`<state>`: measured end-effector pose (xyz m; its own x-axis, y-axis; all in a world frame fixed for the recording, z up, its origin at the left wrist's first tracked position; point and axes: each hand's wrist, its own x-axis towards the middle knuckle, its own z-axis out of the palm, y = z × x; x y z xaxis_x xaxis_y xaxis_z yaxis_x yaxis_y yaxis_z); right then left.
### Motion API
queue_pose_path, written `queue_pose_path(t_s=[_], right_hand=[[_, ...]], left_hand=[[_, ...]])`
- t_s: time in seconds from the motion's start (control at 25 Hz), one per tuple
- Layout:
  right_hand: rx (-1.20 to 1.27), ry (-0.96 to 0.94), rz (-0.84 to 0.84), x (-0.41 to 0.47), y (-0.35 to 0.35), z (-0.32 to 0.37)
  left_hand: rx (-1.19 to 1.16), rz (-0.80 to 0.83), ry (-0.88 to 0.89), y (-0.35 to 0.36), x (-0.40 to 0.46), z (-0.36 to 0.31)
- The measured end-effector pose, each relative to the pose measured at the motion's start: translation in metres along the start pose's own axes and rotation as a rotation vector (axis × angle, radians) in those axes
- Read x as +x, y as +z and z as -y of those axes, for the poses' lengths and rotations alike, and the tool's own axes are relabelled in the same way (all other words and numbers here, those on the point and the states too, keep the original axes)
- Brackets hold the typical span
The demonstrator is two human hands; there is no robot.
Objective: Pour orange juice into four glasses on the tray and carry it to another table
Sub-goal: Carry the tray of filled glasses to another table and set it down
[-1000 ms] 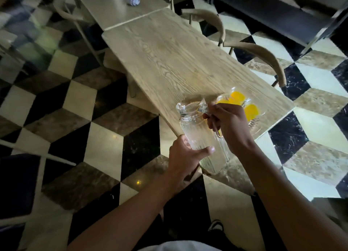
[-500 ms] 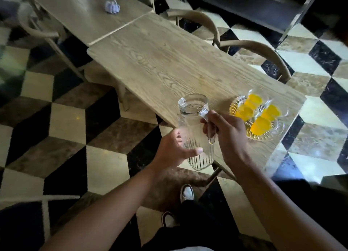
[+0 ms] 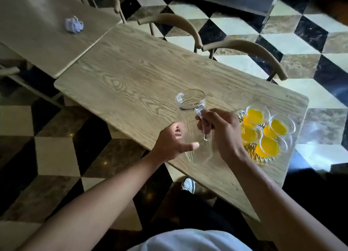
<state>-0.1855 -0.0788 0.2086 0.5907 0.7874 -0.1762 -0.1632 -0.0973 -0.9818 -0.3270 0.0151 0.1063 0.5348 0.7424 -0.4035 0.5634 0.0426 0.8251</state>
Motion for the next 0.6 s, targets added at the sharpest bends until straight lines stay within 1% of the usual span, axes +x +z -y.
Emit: queue_pose_path(t_s=[0.2, 0.36, 0.48, 0.6], right_hand=[[-0.032, -0.001, -0.014, 0.05, -0.005, 0.008], [-0.02, -0.018, -0.043, 0.069, -0.004, 0.003], [-0.047, -0.043, -0.064, 0.078, -0.003, -0.012], [-0.04, -0.059, -0.146, 0.087, 0.001, -0.028]], left_hand=[[0.027, 0.093, 0.046, -0.014, 0.064, -0.025], [0.051, 0.251, 0.109, -0.026, 0.115, -0.042], [0.135, 0.338, 0.173, -0.033, 0.148, -0.055], [0.189, 0.433, 0.223, -0.036, 0.186, -0.06]])
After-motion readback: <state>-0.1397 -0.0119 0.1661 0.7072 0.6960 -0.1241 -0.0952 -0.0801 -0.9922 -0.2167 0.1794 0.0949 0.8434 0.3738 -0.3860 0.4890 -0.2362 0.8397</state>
